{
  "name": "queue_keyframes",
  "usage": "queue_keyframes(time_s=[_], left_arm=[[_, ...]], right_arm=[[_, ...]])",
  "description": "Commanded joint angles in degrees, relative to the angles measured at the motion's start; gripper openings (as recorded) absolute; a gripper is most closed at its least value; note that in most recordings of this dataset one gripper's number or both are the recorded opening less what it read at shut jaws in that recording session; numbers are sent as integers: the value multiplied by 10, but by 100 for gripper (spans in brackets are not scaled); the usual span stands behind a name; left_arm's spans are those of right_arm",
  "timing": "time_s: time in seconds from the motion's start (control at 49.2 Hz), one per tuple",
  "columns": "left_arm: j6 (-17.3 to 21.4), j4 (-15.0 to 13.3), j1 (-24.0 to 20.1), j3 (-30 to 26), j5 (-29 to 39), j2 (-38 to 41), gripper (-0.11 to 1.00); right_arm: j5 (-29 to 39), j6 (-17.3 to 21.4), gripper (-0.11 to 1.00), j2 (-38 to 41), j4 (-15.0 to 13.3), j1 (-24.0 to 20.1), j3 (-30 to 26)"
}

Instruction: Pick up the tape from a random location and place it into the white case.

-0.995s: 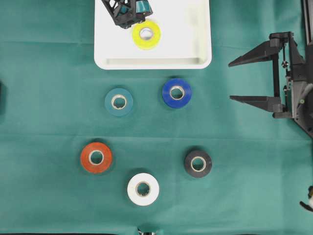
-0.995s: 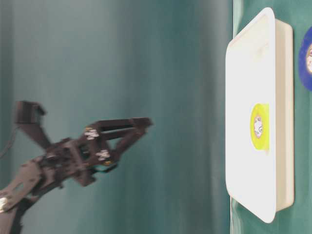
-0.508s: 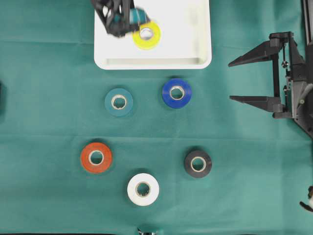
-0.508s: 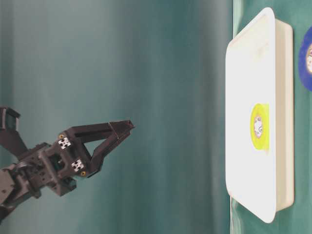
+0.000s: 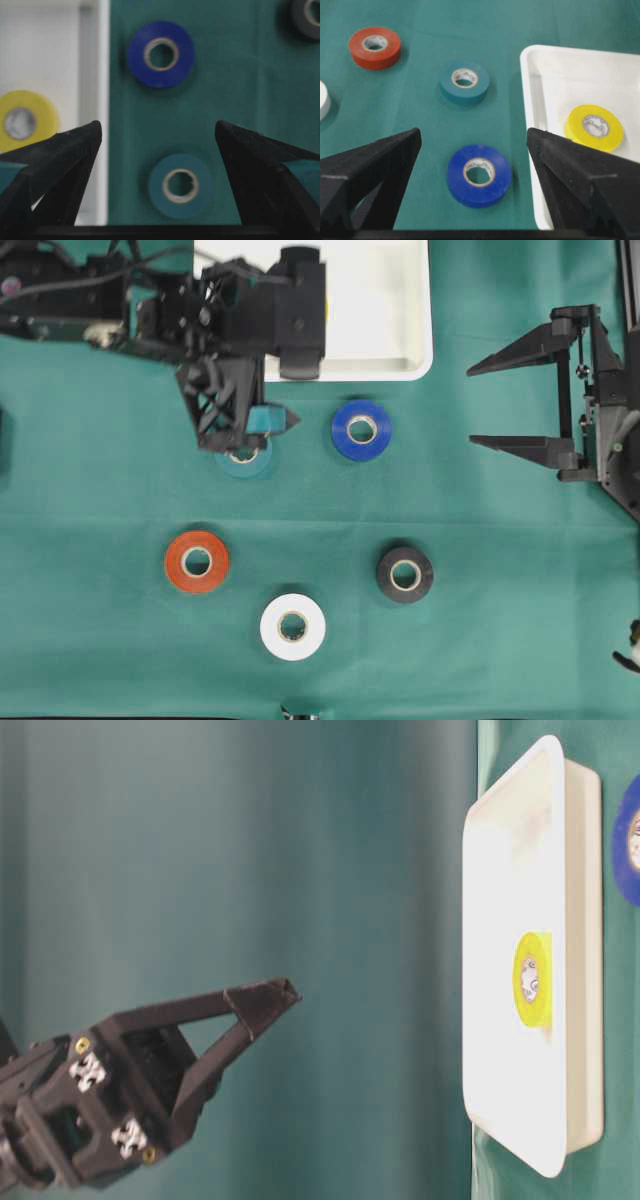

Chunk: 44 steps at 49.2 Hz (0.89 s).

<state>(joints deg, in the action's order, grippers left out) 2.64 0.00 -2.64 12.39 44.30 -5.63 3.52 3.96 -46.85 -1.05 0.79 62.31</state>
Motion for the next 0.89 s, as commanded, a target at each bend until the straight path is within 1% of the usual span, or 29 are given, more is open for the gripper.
queue_keyframes(time_s=[0.0,0.183,0.325,0.548,0.711,0.873], left_arm=[[-1,-1,3,4,-12,-25,99],[-2,-1,3,18,-18,-47,98],[-2,-1,3,51,-26,-83,98],[-3,-1,3,147,-91,-166,98],[-4,-4,3,225,-132,-258,98],[-4,-4,3,279,-158,-342,98]], right_arm=[[-4,0,92,1,-1,0,-17],[-2,2,92,0,1,0,-17],[4,2,92,0,1,0,-17],[10,2,92,-2,1,0,-17],[14,2,92,-4,1,1,-17],[11,1,92,-4,0,0,-17]])
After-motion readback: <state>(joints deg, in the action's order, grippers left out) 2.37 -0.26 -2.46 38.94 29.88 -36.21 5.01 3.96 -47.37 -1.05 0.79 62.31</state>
